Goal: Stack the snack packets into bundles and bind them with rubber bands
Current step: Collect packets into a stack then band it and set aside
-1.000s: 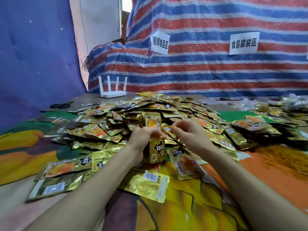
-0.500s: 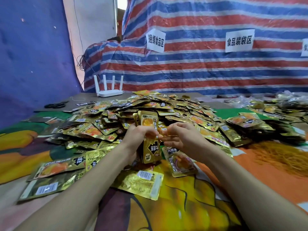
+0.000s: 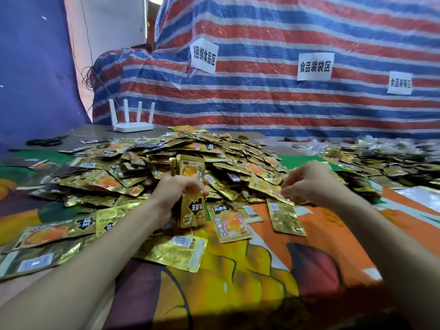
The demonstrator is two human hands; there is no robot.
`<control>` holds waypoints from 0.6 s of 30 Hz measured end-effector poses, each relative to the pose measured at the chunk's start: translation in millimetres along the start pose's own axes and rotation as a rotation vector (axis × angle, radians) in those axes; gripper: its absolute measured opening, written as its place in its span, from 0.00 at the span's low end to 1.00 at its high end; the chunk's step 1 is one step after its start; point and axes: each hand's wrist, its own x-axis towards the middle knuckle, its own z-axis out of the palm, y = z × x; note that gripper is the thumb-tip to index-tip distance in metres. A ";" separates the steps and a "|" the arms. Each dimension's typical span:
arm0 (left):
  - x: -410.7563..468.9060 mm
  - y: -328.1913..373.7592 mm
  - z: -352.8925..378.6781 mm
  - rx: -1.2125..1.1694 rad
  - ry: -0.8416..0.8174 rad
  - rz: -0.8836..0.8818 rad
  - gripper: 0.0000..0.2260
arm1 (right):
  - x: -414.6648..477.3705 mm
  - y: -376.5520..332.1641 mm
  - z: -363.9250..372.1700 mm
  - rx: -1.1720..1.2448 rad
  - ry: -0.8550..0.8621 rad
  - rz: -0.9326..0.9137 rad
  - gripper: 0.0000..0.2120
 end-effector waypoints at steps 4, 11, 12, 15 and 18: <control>-0.2 -1.8 0.1 0.048 -0.018 0.026 0.10 | -4.0 35.2 -42.7 -0.474 0.104 0.179 0.04; -4.9 0.5 1.9 0.112 -0.015 0.039 0.12 | -18.2 51.4 -46.4 -0.595 0.051 0.187 0.07; -5.3 0.5 2.0 0.114 -0.012 0.042 0.13 | -19.0 49.6 -42.3 -0.573 0.008 0.165 0.08; -6.6 1.0 1.7 0.109 -0.009 0.048 0.14 | -20.3 49.4 -24.7 -0.559 -0.083 0.133 0.08; -6.7 1.2 1.7 0.112 -0.013 0.052 0.12 | -18.7 55.1 -14.4 -0.593 -0.063 0.172 0.09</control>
